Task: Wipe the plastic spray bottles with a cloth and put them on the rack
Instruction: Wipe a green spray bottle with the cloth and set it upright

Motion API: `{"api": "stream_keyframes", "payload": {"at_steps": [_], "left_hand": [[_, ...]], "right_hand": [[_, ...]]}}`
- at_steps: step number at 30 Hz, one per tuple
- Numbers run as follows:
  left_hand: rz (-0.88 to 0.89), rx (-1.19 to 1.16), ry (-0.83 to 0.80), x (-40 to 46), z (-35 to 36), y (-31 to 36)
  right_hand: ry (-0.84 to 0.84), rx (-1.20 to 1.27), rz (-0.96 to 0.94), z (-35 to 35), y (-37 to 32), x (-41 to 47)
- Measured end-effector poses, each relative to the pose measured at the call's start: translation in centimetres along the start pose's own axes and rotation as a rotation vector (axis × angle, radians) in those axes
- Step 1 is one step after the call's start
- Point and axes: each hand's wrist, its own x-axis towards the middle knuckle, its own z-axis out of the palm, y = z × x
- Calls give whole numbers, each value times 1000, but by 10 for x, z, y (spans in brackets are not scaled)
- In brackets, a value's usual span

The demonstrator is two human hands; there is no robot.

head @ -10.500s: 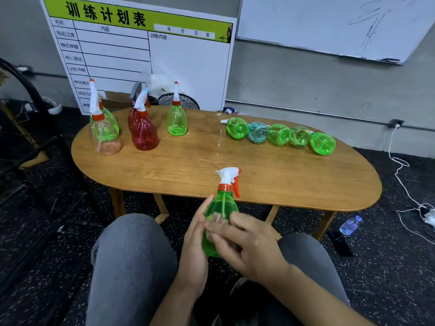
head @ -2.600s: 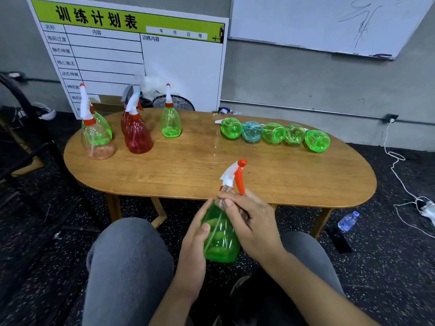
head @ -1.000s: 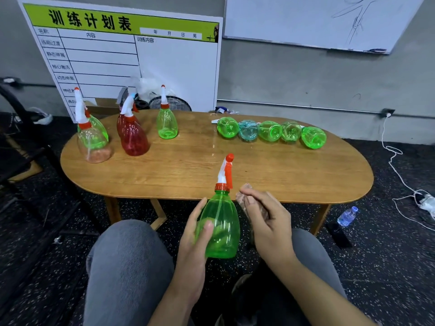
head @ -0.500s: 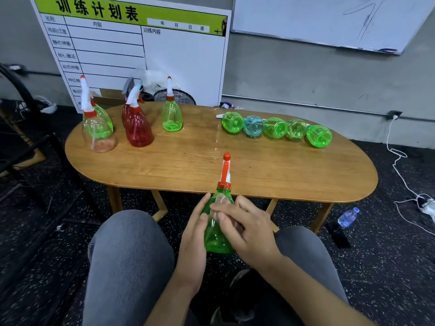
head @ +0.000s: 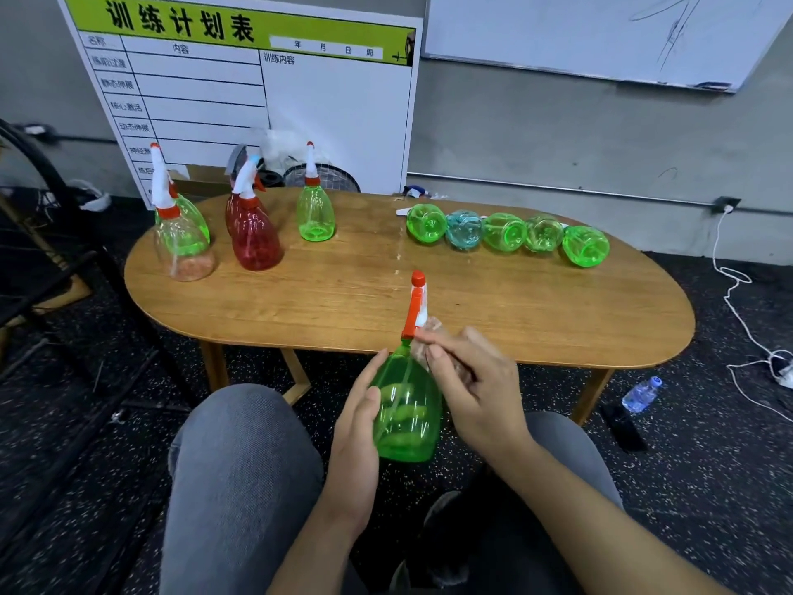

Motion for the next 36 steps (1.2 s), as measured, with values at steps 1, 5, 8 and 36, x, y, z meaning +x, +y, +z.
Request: {"api": "stream_keyframes", "payload": {"at_steps": [1,5,8,36], "left_hand": [[9,8,-9,0,0,-1],[56,12,9,0,-5,-4],[35,-9,28,0,-6,-4],[-9,-97,5,-4,-7,0]], "right_hand": [[-18,6,36,3,1,5],[-54,36,100,23,-3,-5],[-46,-47,-13,26,-10,-23],[-195,-193,-377,16,-20,-49]]}}
